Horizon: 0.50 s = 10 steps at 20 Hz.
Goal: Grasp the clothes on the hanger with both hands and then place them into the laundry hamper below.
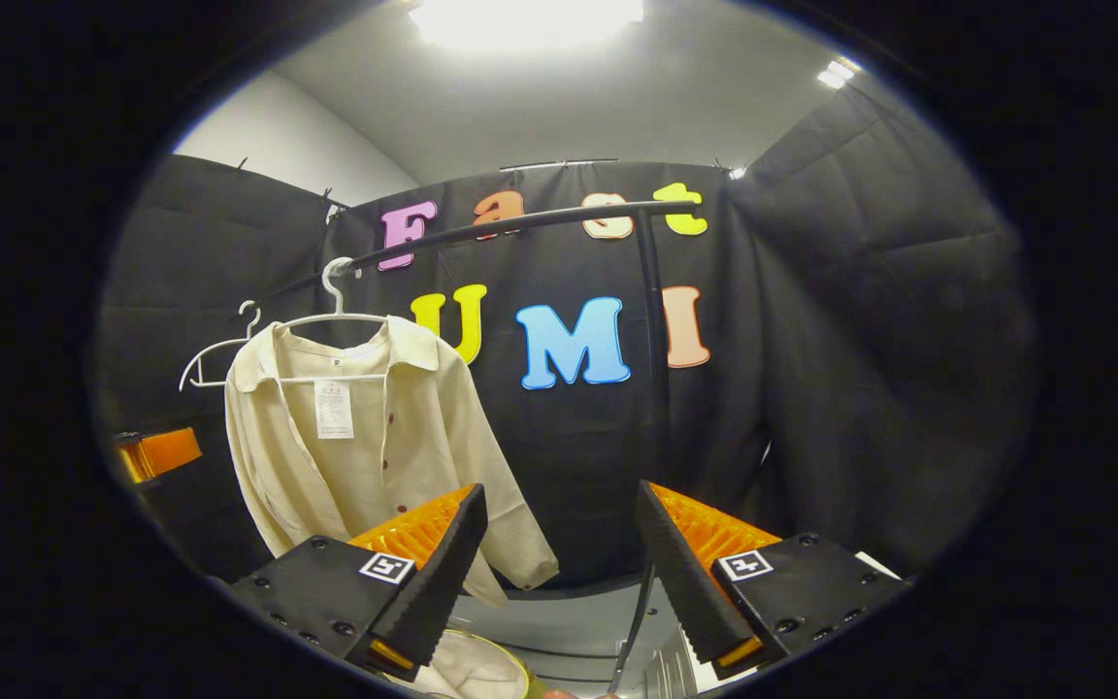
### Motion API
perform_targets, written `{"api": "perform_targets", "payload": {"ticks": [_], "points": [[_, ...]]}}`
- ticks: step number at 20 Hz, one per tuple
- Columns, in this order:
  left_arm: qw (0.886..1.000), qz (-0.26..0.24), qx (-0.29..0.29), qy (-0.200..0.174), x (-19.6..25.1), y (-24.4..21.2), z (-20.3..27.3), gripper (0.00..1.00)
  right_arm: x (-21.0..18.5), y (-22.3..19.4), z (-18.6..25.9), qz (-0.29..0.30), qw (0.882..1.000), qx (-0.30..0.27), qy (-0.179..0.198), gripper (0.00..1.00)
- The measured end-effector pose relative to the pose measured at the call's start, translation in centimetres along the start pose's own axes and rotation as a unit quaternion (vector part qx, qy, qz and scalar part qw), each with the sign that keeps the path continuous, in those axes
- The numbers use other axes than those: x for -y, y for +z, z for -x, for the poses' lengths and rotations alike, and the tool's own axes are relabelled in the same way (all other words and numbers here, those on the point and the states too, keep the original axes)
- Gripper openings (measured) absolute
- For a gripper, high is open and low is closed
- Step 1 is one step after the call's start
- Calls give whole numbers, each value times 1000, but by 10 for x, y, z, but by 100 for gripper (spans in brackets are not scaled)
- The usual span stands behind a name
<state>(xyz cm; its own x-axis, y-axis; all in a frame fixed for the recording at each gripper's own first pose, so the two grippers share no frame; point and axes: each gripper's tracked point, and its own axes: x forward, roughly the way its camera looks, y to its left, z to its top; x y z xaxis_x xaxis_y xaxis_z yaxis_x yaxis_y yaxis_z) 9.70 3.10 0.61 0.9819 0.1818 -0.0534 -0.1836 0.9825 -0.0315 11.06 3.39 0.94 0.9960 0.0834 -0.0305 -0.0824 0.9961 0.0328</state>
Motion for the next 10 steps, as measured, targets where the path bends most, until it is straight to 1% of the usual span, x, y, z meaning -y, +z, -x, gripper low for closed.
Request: {"api": "perform_targets", "payload": {"ticks": [2,4,7,10], "points": [[1000,2,14,6,11,8,-27,95,2,6,-18,0,1000,17,7,98],[1000,-2,11,12,18,5,-53,95,4,2,-33,-2,1000,16,16,98],[999,-8,16,47,15,5,-89,96,15,4,-57,-1,999,33,18,98],[997,5,13,71,14,0,-118,95,12,-9,-81,-11,999,12,35,98]]}}
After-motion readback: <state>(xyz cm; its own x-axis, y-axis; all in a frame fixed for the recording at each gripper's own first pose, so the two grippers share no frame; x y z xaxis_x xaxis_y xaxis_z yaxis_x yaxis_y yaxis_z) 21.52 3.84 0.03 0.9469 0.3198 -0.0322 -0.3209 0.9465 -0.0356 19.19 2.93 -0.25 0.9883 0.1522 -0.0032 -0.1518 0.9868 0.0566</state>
